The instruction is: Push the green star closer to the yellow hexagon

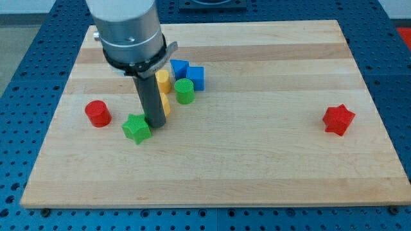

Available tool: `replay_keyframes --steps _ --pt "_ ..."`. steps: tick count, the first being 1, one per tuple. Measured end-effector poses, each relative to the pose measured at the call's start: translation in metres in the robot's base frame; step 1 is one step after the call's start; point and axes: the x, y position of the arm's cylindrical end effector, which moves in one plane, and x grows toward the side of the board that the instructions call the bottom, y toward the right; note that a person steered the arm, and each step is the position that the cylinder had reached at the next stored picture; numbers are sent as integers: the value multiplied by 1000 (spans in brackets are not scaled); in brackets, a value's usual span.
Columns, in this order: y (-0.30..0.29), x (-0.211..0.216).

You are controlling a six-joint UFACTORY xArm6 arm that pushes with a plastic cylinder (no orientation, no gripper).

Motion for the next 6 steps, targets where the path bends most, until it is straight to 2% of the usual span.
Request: replay_keyframes --steps 1,2,3,4,6 --pt "0 -14" --pt "2 13" --pt "44 41" --pt "33 59" --pt "-38 73"
